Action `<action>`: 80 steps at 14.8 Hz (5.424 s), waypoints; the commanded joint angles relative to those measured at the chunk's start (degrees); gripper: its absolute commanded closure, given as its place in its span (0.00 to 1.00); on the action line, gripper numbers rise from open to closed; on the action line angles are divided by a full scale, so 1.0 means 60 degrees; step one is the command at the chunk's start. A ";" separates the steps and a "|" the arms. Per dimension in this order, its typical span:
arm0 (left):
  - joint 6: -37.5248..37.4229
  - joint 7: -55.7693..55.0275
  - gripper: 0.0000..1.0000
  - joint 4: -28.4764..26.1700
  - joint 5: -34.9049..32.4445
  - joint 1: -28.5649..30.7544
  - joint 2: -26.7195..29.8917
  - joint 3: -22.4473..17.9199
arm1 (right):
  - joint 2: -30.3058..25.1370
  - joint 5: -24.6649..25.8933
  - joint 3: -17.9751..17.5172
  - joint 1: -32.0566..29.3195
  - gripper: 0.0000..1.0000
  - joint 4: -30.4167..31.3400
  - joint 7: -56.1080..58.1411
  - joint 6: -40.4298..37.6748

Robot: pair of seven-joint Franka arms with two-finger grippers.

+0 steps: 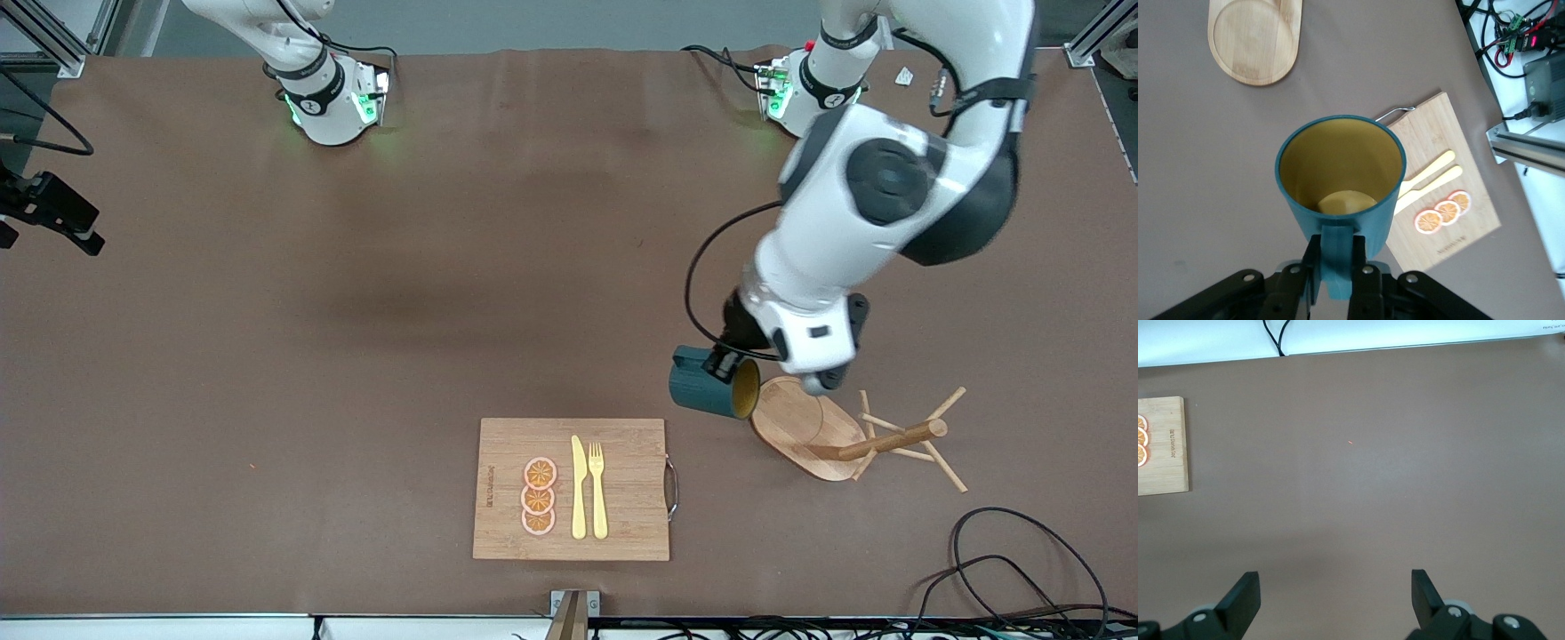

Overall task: Pass cup and hang on rack
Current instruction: 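Lift the mug with the left gripper and carry it to the rack, then hook the mug handle onto a rack peg with the left gripper, then open the left gripper and withdraw it from the hanging mug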

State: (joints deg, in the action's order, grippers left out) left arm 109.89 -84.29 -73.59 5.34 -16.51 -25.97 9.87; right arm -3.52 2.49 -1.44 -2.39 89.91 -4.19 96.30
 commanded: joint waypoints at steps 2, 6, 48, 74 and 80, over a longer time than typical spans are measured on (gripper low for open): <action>-0.0004 0.0481 1.00 -0.0142 0.1770 0.0991 0.0271 0.0113 | -0.0102 -0.0093 -0.0038 -0.0129 0.00 0.0030 0.0113 -0.0068; -0.0048 0.1581 1.00 -0.0201 0.4246 0.2192 0.0169 0.0069 | -0.0102 -0.0093 -0.0037 -0.0100 0.00 0.0030 0.0127 -0.0083; -0.2378 0.5479 1.00 -0.0245 0.7255 0.5681 -0.1867 -0.0004 | -0.0087 -0.0576 0.0006 -0.0217 0.00 0.0015 0.0567 -0.0859; -0.2348 0.5084 0.01 -0.0201 0.5293 0.4233 -0.0184 0.0157 | -0.0043 -0.0547 0.0006 -0.0232 0.00 0.0001 0.0948 -0.0772; -0.2392 0.5405 0.01 -0.0201 0.1521 0.2725 0.0855 0.0375 | -0.0043 -0.0503 0.0006 -0.0202 0.00 0.0001 0.0962 -0.0786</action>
State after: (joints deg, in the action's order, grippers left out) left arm 95.98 -52.95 -73.86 21.93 2.78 -23.66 11.80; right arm -3.50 0.13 -0.78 -2.52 89.88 0.53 91.64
